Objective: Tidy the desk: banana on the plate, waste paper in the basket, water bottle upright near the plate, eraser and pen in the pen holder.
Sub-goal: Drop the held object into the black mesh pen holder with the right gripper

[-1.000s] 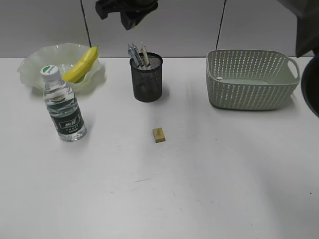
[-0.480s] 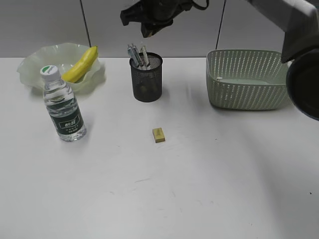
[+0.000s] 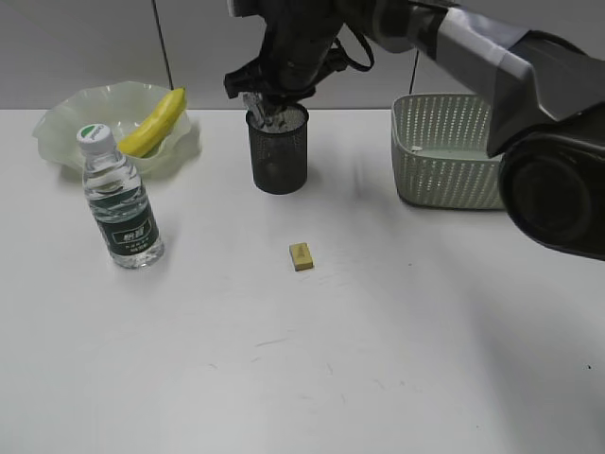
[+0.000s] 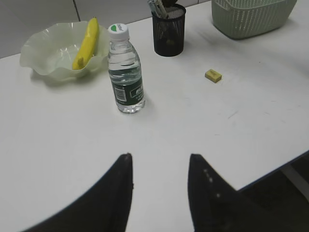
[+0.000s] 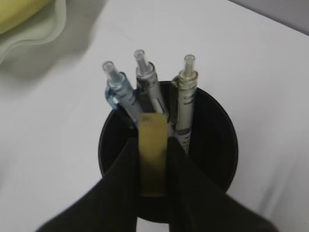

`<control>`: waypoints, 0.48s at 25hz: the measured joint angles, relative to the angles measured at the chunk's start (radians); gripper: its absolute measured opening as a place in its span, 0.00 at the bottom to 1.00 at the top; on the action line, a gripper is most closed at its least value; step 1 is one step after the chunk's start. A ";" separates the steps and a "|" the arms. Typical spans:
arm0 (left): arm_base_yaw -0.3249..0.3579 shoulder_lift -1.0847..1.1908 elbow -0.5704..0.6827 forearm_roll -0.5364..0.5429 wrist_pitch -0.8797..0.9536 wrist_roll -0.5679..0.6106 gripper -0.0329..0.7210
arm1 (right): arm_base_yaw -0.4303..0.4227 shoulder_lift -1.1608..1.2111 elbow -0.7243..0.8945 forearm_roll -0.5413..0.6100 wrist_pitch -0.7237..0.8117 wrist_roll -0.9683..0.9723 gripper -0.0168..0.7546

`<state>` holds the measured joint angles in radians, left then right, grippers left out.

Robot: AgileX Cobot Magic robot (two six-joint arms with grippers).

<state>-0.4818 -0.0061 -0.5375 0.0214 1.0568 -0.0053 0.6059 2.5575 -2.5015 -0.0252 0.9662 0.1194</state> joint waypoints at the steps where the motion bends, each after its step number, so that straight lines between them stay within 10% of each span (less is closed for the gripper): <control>1: 0.000 0.000 0.000 0.000 0.000 0.000 0.43 | 0.000 0.006 0.000 -0.009 0.002 0.013 0.18; 5: 0.000 0.000 0.000 0.000 0.000 0.000 0.43 | 0.000 0.019 0.000 -0.027 0.030 0.033 0.24; 12: 0.000 0.000 0.000 0.000 0.000 0.000 0.43 | 0.000 0.019 -0.086 -0.029 0.151 0.037 0.66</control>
<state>-0.4818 -0.0061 -0.5375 0.0214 1.0568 -0.0053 0.6059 2.5765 -2.5876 -0.0540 1.1169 0.1562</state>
